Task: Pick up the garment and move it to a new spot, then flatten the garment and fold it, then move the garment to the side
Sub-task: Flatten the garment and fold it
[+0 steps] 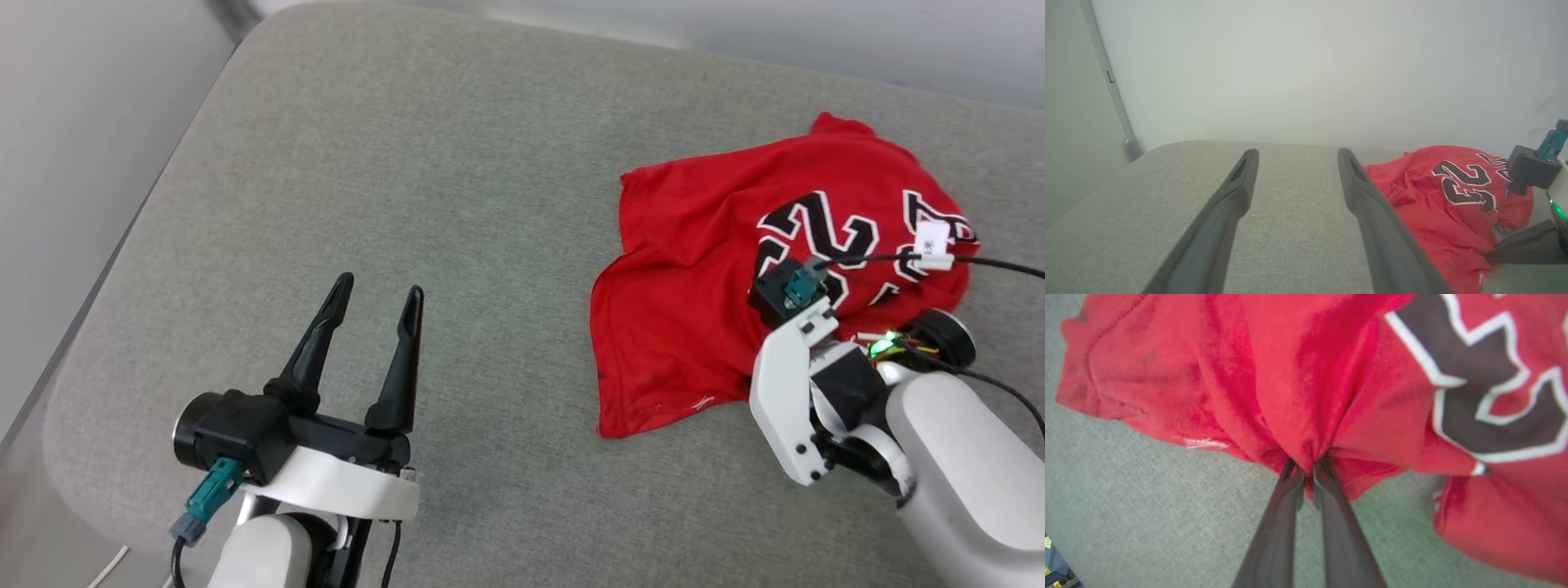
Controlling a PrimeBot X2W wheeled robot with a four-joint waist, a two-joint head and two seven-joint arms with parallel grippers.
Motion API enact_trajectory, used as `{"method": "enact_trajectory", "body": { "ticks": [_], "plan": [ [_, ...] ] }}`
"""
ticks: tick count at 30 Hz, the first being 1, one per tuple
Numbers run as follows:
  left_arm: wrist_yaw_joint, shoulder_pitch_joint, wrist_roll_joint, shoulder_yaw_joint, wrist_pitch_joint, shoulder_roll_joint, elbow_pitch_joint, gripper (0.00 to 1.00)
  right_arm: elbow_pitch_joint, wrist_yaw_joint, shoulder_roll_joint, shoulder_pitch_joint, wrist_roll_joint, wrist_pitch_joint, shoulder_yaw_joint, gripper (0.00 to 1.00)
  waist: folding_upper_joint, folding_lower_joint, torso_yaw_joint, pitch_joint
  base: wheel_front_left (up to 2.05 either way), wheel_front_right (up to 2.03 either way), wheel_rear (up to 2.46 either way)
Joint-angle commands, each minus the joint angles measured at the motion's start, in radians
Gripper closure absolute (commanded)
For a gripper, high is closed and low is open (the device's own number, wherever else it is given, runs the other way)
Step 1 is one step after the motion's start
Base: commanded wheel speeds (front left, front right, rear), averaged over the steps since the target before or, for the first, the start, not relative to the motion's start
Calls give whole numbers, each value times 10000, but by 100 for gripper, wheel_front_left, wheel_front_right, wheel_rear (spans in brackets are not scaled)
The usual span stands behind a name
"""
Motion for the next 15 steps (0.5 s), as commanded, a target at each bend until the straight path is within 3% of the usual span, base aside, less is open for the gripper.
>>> {"method": "enact_trajectory", "body": {
  "ticks": [1, 7, 15],
  "plan": [
    [-13, 52, -13, 61, -26, 47, -1, 0, 156, -3, -231, 586, 123, 2, 127, 100, 0, -1, -228, -177, 0, 0, 0],
    [-13, 234, -22, 208, -26, 134, 35, 0, -1087, -6, -870, 1394, 456, -301, -551, 100, 0, -1, -981, -716, 0, 0, 0],
    [-12, 556, 8, 420, -26, 242, 2, 0, -2904, -5, -1353, 3904, 258, 120, -2716, 100, 0, -1, -2000, -1219, 0, 0, 0]
  ]
}}
